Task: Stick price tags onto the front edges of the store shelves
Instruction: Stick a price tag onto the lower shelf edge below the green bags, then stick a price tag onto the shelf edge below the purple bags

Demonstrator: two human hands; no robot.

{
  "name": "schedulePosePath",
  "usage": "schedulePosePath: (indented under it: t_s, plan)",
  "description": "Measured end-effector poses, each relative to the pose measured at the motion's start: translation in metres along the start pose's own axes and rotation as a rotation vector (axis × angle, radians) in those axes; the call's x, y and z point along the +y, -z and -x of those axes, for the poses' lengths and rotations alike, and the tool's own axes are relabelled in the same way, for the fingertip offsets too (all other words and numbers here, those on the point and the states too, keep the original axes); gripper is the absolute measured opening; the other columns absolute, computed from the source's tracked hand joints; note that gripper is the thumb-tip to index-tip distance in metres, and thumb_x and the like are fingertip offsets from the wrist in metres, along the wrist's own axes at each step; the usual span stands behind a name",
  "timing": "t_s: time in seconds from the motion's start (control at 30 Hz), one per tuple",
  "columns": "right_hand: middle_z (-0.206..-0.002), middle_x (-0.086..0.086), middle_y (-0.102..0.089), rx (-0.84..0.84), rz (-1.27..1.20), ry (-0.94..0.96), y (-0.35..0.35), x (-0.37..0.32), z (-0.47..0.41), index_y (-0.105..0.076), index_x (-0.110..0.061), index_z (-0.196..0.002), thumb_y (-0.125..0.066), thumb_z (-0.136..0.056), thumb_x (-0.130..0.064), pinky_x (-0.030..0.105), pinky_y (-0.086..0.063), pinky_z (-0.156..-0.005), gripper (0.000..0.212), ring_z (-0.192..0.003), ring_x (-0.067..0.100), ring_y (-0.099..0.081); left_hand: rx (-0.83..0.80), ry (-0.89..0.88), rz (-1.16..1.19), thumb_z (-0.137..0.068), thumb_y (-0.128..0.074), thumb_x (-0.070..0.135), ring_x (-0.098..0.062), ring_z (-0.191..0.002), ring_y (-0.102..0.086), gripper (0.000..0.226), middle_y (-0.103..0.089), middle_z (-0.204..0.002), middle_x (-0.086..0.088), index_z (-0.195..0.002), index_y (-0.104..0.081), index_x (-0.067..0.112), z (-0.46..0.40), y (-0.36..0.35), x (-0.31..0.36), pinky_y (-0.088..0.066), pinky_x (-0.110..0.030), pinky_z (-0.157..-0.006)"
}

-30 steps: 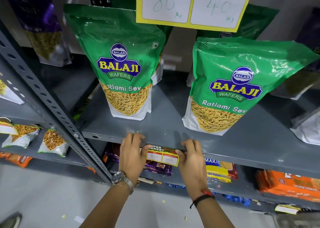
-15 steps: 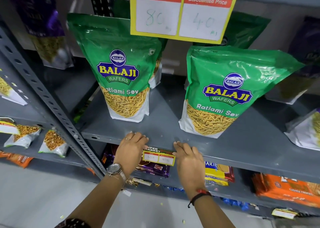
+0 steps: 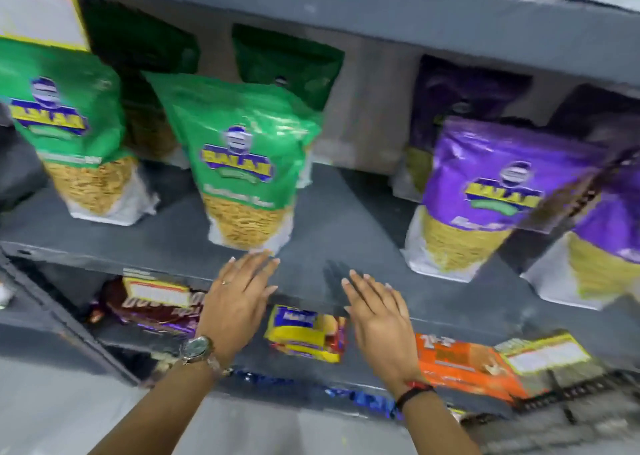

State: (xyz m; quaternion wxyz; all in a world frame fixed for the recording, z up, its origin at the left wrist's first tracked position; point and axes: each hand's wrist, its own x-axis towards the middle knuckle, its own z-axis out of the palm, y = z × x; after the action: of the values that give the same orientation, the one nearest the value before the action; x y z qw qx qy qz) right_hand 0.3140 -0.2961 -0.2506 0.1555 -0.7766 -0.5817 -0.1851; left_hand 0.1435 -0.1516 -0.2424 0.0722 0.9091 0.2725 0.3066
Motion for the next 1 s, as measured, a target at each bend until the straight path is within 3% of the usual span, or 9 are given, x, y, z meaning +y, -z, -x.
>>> schedulePosePath:
  t_s: [0.23, 0.37, 0.43, 0.53, 0.6, 0.73, 0.83, 0.9, 1.0]
  plan:
    - [-0.108, 0.008, -0.069, 0.064, 0.115, -0.186, 0.068, 0.145, 0.066, -0.062, -0.017, -0.104, -0.046, -0.076, -0.022, 0.041, -0.029, -0.09, 0.032, -0.098, 0.027, -0.062, -0.099, -0.061, 0.151, -0.095, -0.013, 0.04, -0.021, -0.108, -0.049, 0.046, -0.065, -0.114, -0.01, -0.112, -0.048, 0.015, -0.012, -0.07, 0.14, -0.029, -0.035, -0.096]
    - [-0.078, 0.005, -0.072, -0.031, 0.249, -0.239, 0.088, 0.198, 0.09, -0.067, -0.017, -0.073, -0.047, -0.061, -0.004, 0.043, -0.025, -0.085, 0.027, -0.077, 0.025, -0.067, -0.192, -0.155, 0.167, -0.088, -0.03, 0.042, -0.019, -0.091, -0.062, 0.034, -0.07, -0.099, -0.002, -0.106, -0.05, 0.021, -0.02, -0.103, 0.196, -0.033, -0.03, -0.087]
    - [-0.069, 0.003, -0.068, -0.086, 0.285, -0.23, 0.09, 0.21, 0.095, -0.065, -0.017, -0.065, -0.045, -0.049, 0.002, 0.041, -0.025, -0.079, 0.031, -0.067, 0.023, -0.065, -0.236, -0.181, 0.172, -0.079, -0.037, 0.039, -0.014, -0.088, -0.058, 0.033, -0.071, -0.096, 0.002, -0.103, -0.053, 0.023, -0.023, -0.115, 0.219, -0.035, -0.028, -0.085]
    - [-0.067, 0.005, -0.065, -0.062, 0.298, -0.19, 0.088, 0.219, 0.097, -0.062, -0.016, -0.065, -0.03, -0.056, -0.004, 0.037, -0.024, -0.071, 0.035, -0.061, 0.023, -0.062, -0.292, -0.224, 0.167, -0.076, -0.038, 0.039, -0.015, -0.084, -0.064, 0.036, -0.071, -0.093, 0.003, -0.099, -0.06, 0.021, -0.028, -0.131, 0.244, -0.037, -0.026, -0.084]
    - [-0.061, 0.004, -0.061, -0.06, 0.308, -0.177, 0.088, 0.222, 0.096, -0.062, -0.016, -0.062, -0.034, -0.055, -0.003, 0.036, -0.024, -0.067, 0.031, -0.057, 0.024, -0.061, -0.318, -0.228, 0.164, -0.074, -0.04, 0.039, -0.017, -0.083, -0.064, 0.036, -0.071, -0.093, 0.001, -0.097, -0.061, 0.02, -0.032, -0.14, 0.256, -0.033, -0.029, -0.086]
    - [-0.056, 0.004, -0.058, -0.033, 0.277, -0.19, 0.086, 0.221, 0.108, -0.061, -0.016, -0.059, -0.03, -0.056, -0.006, 0.035, -0.022, -0.061, 0.032, -0.053, 0.025, -0.057, -0.398, -0.177, 0.282, -0.078, -0.059, 0.028, -0.026, -0.101, -0.058, 0.032, -0.065, -0.108, -0.008, -0.106, -0.059, 0.013, -0.036, -0.148, 0.269, -0.04, -0.039, -0.094]
    - [-0.064, 0.004, -0.063, -0.04, 0.183, -0.246, 0.087, 0.22, 0.126, -0.064, -0.018, -0.067, -0.045, -0.054, -0.006, 0.033, -0.021, -0.059, 0.025, -0.058, 0.026, -0.059, -0.34, -0.186, 0.29, -0.075, -0.047, 0.037, -0.016, -0.09, -0.058, 0.032, -0.069, -0.093, -0.004, -0.094, -0.064, 0.017, -0.035, -0.153, 0.272, -0.046, -0.032, -0.084]
    - [-0.067, 0.004, -0.065, -0.058, 0.094, -0.324, 0.089, 0.222, 0.133, -0.064, -0.02, -0.069, -0.054, -0.049, -0.006, 0.034, -0.017, -0.057, 0.027, -0.06, 0.027, -0.06, -0.278, -0.147, 0.375, -0.078, -0.045, 0.034, -0.011, -0.085, -0.049, 0.028, -0.069, -0.086, -0.005, -0.087, -0.065, 0.017, -0.034, -0.158, 0.273, -0.036, -0.029, -0.083]
    - [-0.07, 0.003, -0.067, -0.029, -0.145, -0.49, 0.082, 0.231, 0.134, -0.063, -0.021, -0.07, -0.057, -0.063, -0.001, 0.031, -0.021, -0.061, 0.022, -0.063, 0.027, -0.061, -0.254, -0.065, 0.441, -0.083, -0.04, 0.034, -0.011, -0.08, -0.052, 0.031, -0.07, -0.08, -0.004, -0.08, -0.065, 0.017, -0.034, -0.159, 0.277, -0.035, -0.028, -0.078]
